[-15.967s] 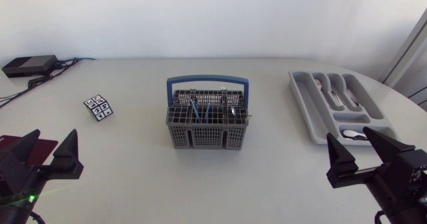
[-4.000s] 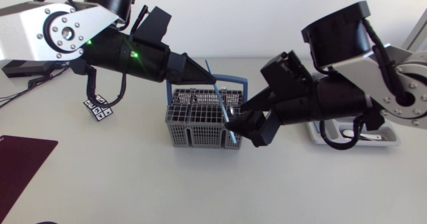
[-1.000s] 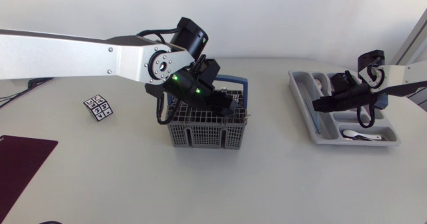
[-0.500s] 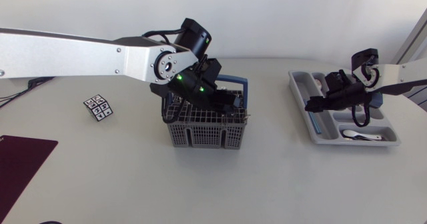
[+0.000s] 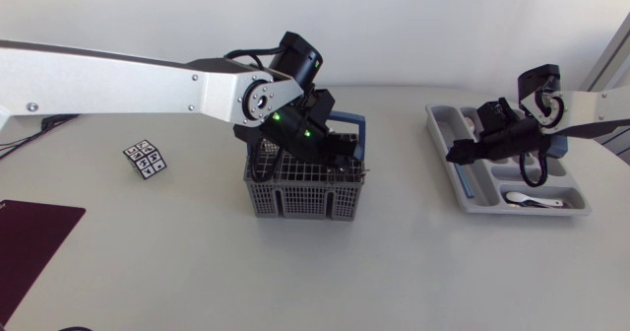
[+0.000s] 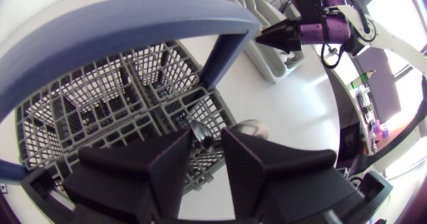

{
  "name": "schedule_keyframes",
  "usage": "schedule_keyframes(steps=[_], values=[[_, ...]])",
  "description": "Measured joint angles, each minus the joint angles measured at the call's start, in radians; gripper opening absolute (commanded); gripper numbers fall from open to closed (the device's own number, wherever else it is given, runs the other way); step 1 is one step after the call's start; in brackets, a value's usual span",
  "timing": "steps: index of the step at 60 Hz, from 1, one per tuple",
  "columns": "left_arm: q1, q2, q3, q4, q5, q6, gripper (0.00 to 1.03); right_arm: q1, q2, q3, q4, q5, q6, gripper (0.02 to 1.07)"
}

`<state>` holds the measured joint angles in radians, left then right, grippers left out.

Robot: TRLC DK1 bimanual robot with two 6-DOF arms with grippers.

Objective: Transfer all utensils from the basket to the drawer tray.

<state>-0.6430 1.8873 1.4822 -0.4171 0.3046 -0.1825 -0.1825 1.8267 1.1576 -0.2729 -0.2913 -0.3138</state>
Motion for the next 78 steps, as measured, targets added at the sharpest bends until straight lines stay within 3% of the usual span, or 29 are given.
schedule_keyframes(steps=[8,23,40,59,78], values=[[-0.002,0.006,0.002,0.001,0.0,-0.001,0.1,0.01,-0.014,-0.006,0.0,0.003,0.0,0.74],[-0.009,0.006,0.002,0.007,0.0,-0.001,0.04,0.034,-0.04,-0.034,0.0,0.005,0.0,0.74],[-0.012,0.005,0.002,0.029,0.009,-0.001,0.04,0.045,-0.066,-0.049,0.0,0.008,0.0,0.74],[-0.012,-0.049,-0.018,0.06,0.078,-0.002,0.04,0.057,-0.093,-0.079,0.0,0.008,0.0,0.74],[0.019,-0.212,-0.071,0.096,0.166,-0.002,0.04,0.082,-0.257,-0.12,-0.015,0.008,0.0,0.82]])
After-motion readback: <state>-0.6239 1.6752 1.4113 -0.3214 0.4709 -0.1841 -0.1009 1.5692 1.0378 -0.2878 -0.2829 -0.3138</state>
